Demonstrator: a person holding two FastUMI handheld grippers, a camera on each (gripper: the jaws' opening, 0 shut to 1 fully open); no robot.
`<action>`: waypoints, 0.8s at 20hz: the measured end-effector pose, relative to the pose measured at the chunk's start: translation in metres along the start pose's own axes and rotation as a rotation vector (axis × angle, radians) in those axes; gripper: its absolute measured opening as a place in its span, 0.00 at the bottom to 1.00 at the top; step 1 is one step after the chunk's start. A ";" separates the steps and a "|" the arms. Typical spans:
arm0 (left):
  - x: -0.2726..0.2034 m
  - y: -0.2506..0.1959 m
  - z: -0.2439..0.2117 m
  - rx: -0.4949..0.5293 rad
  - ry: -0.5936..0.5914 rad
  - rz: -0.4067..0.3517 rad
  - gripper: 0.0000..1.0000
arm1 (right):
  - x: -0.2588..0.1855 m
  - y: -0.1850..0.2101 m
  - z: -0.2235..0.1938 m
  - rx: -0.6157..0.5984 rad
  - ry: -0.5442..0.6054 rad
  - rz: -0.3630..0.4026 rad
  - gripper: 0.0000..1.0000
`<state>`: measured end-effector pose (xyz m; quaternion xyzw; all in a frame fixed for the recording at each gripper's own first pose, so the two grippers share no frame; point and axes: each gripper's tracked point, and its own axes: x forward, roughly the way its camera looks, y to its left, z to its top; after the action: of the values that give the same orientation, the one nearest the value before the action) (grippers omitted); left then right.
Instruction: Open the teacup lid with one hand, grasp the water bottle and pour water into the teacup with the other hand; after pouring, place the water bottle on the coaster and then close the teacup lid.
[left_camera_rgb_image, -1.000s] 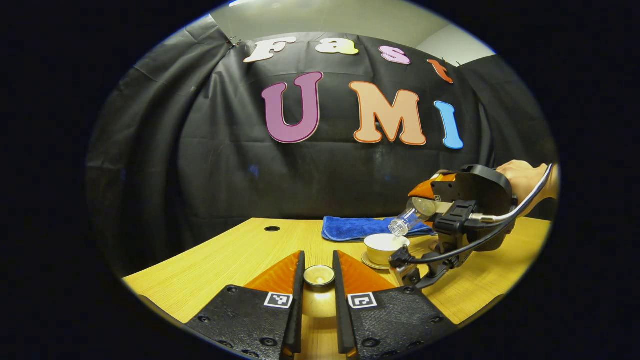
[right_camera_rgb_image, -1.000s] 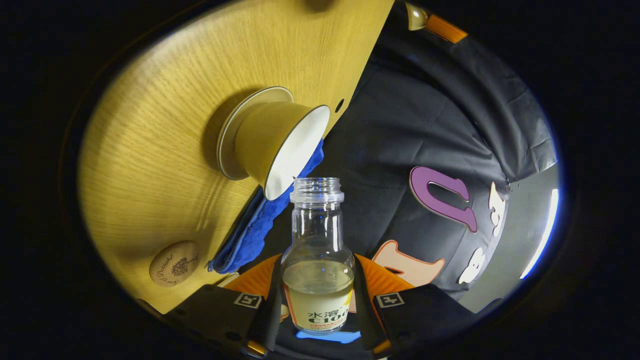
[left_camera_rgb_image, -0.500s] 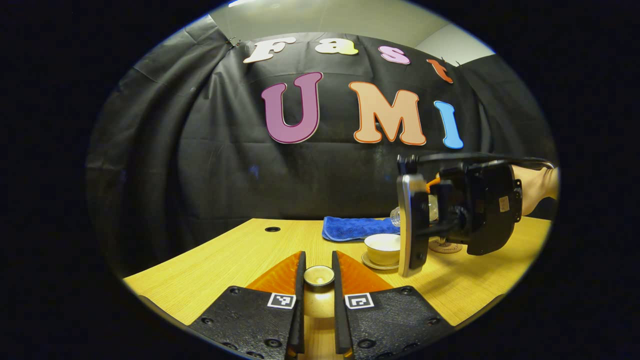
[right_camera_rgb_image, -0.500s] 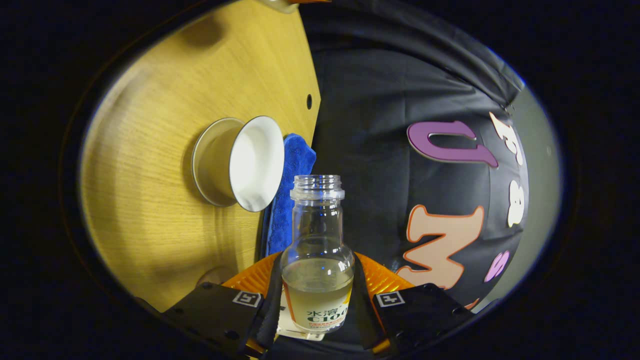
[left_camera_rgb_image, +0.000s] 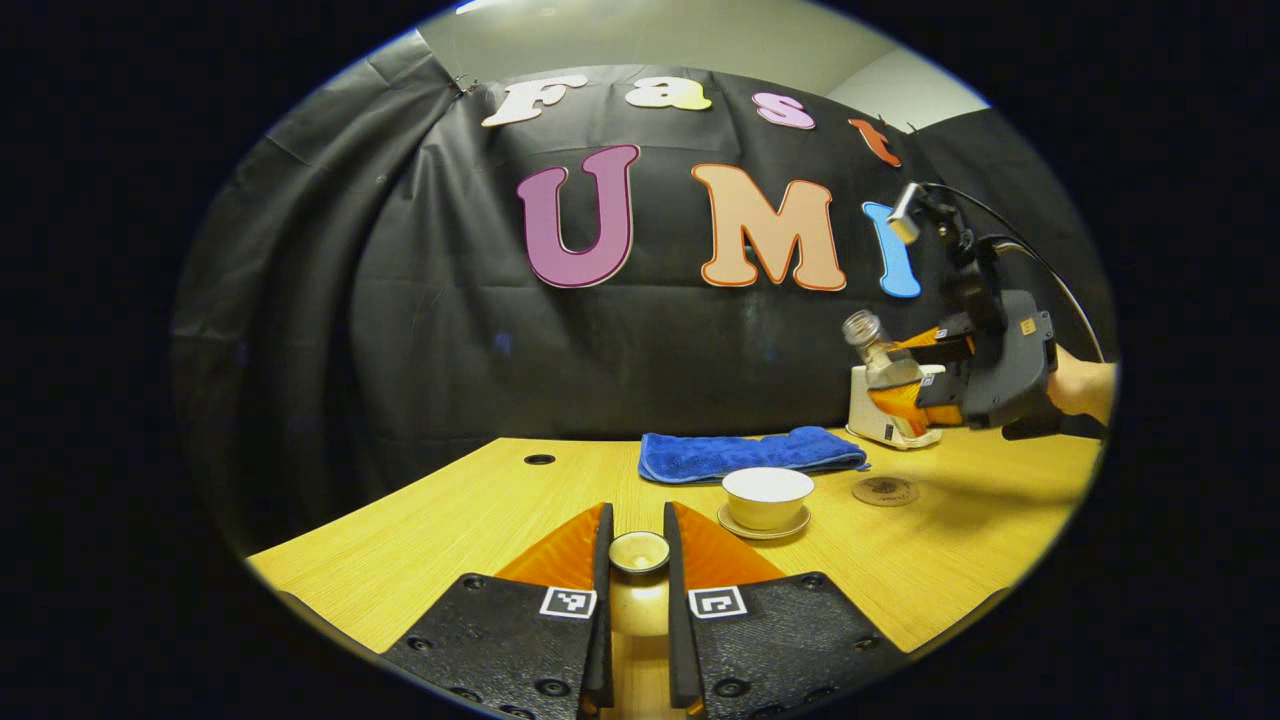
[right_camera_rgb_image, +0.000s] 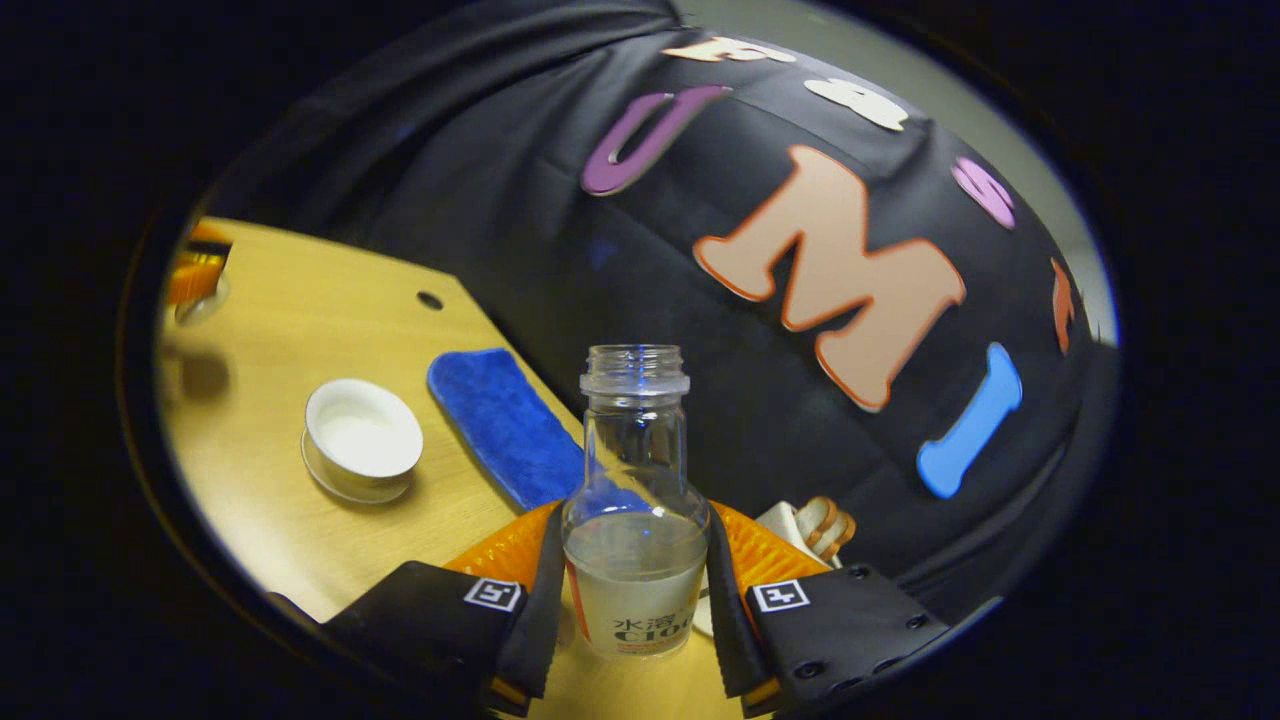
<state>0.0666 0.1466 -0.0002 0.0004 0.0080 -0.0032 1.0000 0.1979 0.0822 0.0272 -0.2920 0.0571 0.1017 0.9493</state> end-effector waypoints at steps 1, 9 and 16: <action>0.000 0.000 0.001 0.000 0.001 0.000 0.19 | 0.001 -0.010 -0.006 0.081 -0.008 -0.009 0.67; -0.002 0.004 0.001 0.001 0.001 0.014 0.19 | 0.020 -0.026 -0.041 0.530 -0.109 0.010 0.67; -0.001 0.005 0.001 0.000 0.002 0.023 0.19 | 0.046 0.007 -0.052 0.635 -0.129 0.072 0.69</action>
<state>0.0652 0.1519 0.0013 0.0004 0.0092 0.0081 0.9999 0.2388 0.0658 -0.0268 0.0278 0.0358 0.1306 0.9904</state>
